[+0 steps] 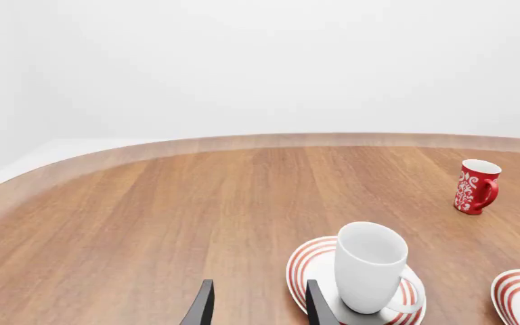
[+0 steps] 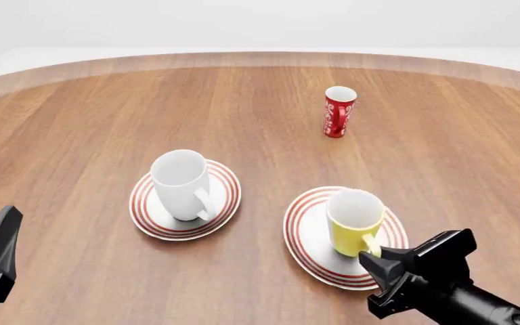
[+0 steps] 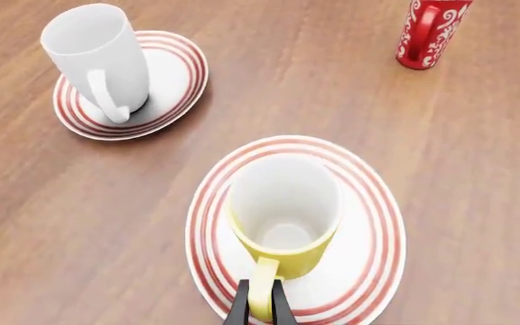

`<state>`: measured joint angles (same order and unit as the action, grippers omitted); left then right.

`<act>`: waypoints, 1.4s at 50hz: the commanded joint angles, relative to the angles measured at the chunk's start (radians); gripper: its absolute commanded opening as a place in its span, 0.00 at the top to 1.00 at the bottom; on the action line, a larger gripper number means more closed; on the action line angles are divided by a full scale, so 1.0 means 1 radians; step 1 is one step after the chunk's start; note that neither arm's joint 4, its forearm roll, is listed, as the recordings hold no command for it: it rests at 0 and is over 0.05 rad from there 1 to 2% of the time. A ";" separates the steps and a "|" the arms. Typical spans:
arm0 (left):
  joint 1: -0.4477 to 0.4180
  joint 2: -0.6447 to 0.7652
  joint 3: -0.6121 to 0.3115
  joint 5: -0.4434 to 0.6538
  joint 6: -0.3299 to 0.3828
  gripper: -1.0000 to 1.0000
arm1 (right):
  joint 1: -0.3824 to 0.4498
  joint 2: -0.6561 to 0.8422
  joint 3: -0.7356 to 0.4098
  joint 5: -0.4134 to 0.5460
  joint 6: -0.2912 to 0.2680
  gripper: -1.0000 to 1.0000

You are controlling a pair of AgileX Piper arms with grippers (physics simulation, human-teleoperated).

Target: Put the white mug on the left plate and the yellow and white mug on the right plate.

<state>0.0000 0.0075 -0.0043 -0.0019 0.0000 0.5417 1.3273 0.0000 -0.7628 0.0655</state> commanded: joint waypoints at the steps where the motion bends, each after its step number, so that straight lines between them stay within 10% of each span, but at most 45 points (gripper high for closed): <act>1: 0.000 0.000 0.000 0.000 0.000 0.00 | -0.006 0.043 0.000 -0.035 0.000 1.00; 2: 0.000 0.000 0.000 0.000 0.000 0.00 | -0.003 0.050 0.000 -0.041 0.000 1.00; 3: 0.000 0.000 0.000 0.000 0.000 0.00 | 0.001 0.055 0.000 -0.045 0.001 0.00; 16: 0.000 0.000 0.000 0.000 0.000 0.00 | -0.010 0.060 0.000 -0.043 0.000 0.00; 70: 0.000 0.000 0.000 0.000 0.000 0.00 | -0.135 -0.730 0.000 0.635 -0.044 0.00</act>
<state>0.0000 0.0075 -0.0043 -0.0019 0.0000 0.4491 0.7472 -0.0001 -0.2445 0.0344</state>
